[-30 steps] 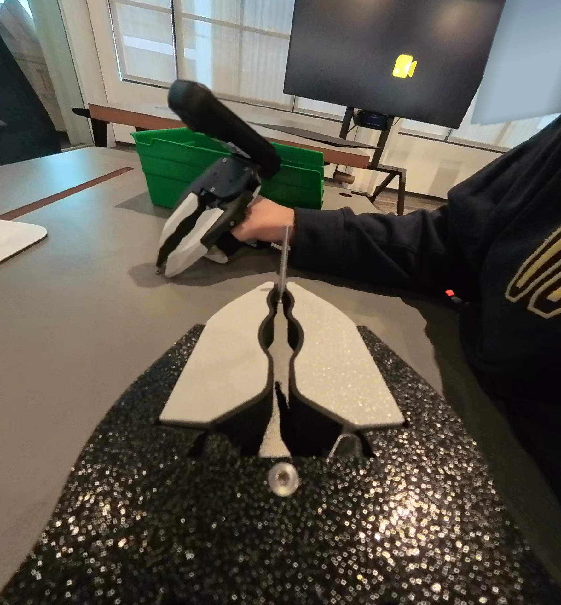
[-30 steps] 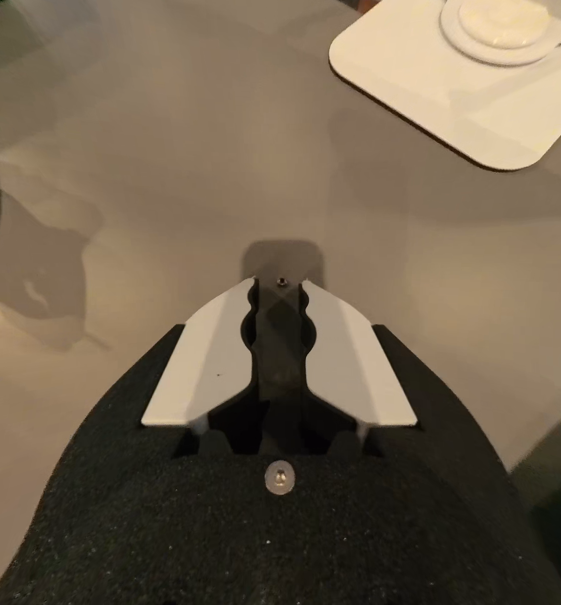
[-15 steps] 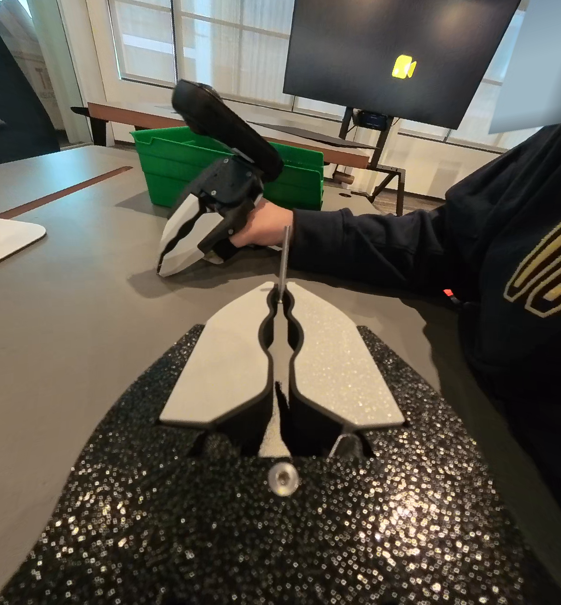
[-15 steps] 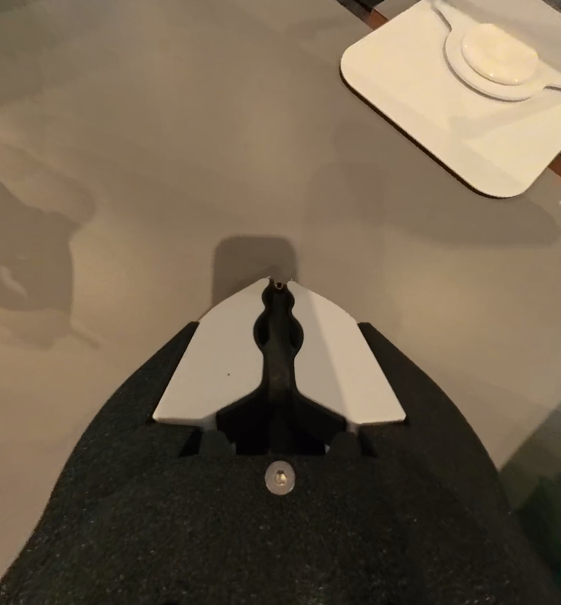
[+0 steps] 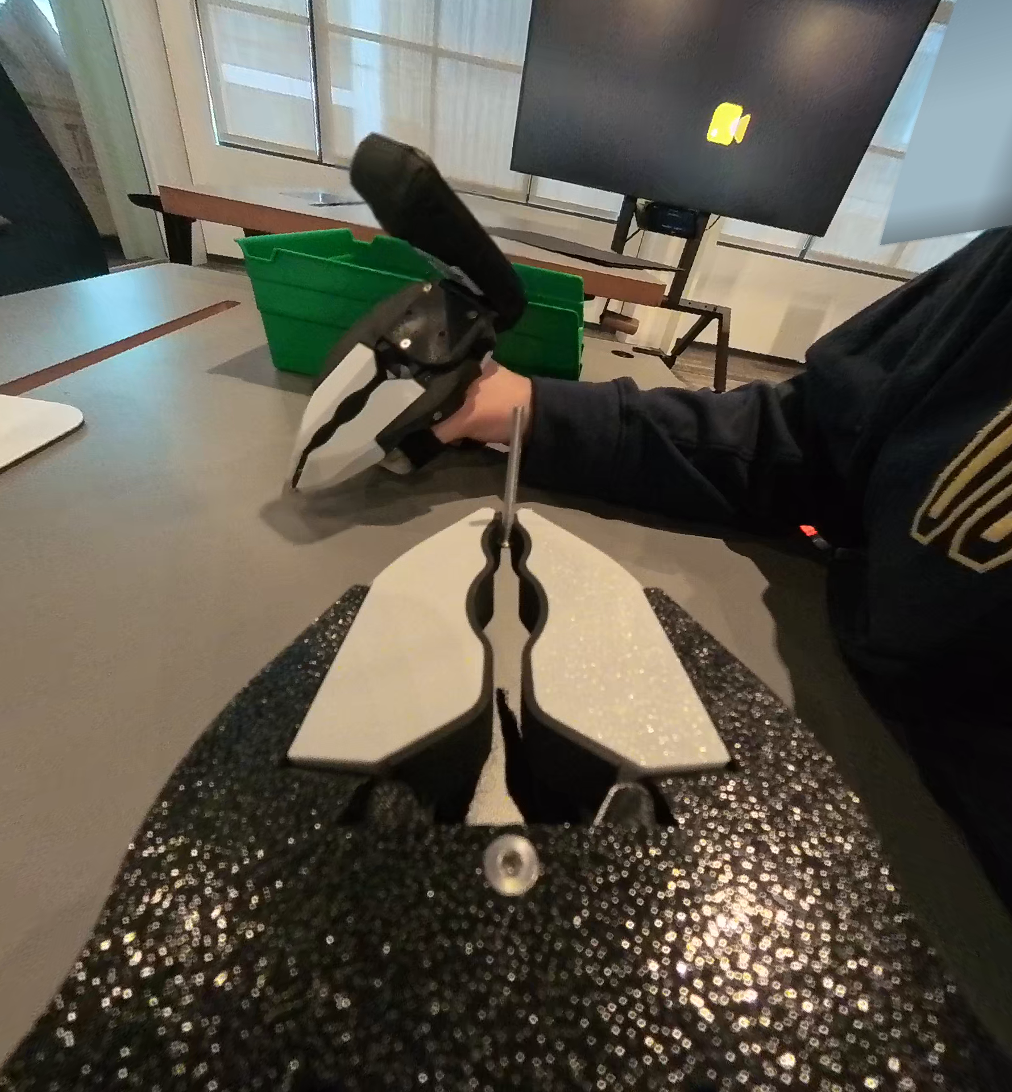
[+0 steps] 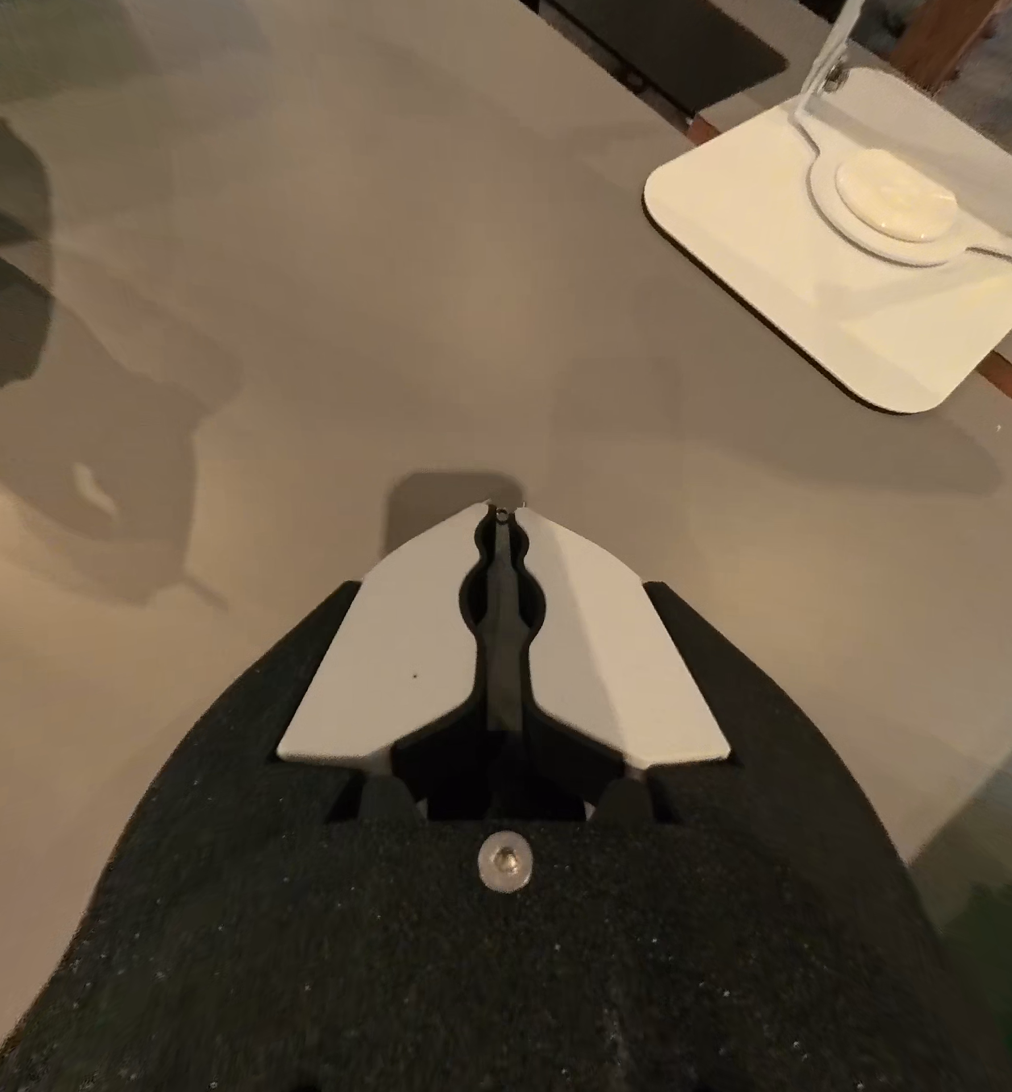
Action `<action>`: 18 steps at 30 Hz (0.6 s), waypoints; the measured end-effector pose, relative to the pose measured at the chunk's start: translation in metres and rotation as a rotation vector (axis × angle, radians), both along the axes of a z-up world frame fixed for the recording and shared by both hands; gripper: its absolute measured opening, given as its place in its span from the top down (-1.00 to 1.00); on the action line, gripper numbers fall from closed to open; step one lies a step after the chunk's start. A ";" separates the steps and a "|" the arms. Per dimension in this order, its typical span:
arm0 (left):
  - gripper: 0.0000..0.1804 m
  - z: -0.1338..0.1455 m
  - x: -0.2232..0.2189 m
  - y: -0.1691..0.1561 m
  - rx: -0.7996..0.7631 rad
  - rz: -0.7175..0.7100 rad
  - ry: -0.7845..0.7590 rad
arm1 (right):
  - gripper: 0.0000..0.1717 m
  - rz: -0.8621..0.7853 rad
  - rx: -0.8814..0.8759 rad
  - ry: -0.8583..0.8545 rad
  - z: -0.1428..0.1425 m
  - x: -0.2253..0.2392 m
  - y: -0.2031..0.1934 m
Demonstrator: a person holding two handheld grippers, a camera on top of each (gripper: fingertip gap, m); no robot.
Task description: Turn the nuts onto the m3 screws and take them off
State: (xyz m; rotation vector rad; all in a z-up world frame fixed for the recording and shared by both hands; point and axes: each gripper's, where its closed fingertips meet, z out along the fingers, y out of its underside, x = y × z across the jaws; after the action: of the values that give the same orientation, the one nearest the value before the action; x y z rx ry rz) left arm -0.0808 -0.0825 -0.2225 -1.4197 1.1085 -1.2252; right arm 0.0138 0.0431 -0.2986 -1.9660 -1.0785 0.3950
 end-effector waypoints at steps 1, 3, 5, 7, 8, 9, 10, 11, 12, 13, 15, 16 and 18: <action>0.98 0.000 0.000 0.000 0.000 0.000 0.000 | 0.95 0.012 -0.005 0.015 0.001 -0.001 -0.002; 0.98 0.000 0.000 0.000 0.000 0.000 0.001 | 0.95 0.071 -0.012 0.047 0.004 -0.006 -0.009; 0.98 0.000 0.000 0.000 0.000 0.000 0.001 | 0.97 0.140 -0.007 0.105 0.012 -0.014 -0.018; 0.98 0.000 0.000 0.000 0.000 0.000 0.001 | 0.98 0.240 -0.008 0.230 0.028 -0.028 -0.032; 0.98 0.000 0.000 0.000 0.000 0.000 0.001 | 0.99 0.292 -0.016 0.298 0.038 -0.036 -0.041; 0.98 0.000 0.000 0.000 0.000 0.000 0.002 | 1.00 0.342 -0.029 0.362 0.048 -0.043 -0.050; 0.98 0.000 0.000 0.000 0.000 0.000 0.002 | 1.00 0.388 -0.045 0.414 0.056 -0.050 -0.059; 0.98 0.000 0.000 0.000 0.000 0.000 0.003 | 1.00 0.417 -0.053 0.449 0.063 -0.055 -0.065; 0.98 0.000 0.000 -0.001 0.000 -0.001 0.003 | 1.00 0.436 -0.050 0.468 0.069 -0.060 -0.070; 0.98 0.000 0.000 -0.001 -0.001 -0.002 0.004 | 1.00 0.452 -0.042 0.478 0.073 -0.064 -0.075; 0.98 0.000 0.000 -0.001 0.002 0.001 0.002 | 1.00 0.435 -0.014 0.440 0.074 -0.067 -0.075; 0.98 0.001 0.000 0.000 0.006 0.007 -0.003 | 1.00 0.410 0.005 0.395 0.070 -0.065 -0.072; 0.98 0.003 -0.002 0.000 0.014 0.015 -0.019 | 1.00 0.390 0.030 0.310 0.059 -0.063 -0.069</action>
State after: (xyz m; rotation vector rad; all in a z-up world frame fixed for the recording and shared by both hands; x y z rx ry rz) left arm -0.0827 -0.0826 -0.2198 -1.4008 1.0892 -1.2155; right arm -0.0497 -0.0255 -0.2394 -1.5952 -1.2494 0.8576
